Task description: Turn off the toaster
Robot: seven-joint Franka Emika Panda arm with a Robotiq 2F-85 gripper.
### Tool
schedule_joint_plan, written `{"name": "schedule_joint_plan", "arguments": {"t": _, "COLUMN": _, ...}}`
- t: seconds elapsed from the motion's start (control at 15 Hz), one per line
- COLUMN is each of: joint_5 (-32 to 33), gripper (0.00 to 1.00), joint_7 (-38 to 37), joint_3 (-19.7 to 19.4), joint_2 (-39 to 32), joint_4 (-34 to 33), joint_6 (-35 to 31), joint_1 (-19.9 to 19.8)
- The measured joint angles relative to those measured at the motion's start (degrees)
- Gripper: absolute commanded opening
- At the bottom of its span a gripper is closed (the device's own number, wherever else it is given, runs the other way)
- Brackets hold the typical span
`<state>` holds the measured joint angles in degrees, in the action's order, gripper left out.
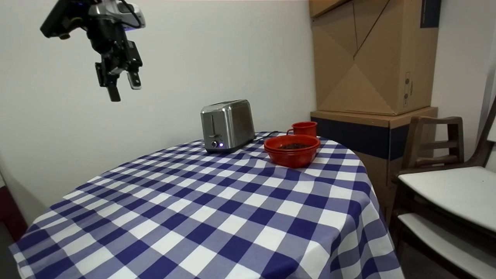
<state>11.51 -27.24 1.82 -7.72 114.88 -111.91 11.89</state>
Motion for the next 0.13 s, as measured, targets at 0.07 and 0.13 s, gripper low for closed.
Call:
{"name": "schedule_joint_plan", "arguments": {"t": 0.07, "joint_5": 0.2, "gripper": 1.00, "joint_7": 0.0, "joint_3": 0.0, "joint_2": 1.4, "joint_4": 1.3, "joint_6": -0.1, "joint_1": 0.2}}
{"name": "schedule_joint_plan", "arguments": {"t": 0.13, "joint_5": 0.2, "gripper": 1.00, "joint_7": 0.0, "joint_3": 0.0, "joint_2": 2.0, "joint_4": 2.0, "joint_6": -0.2, "joint_1": 0.1}}
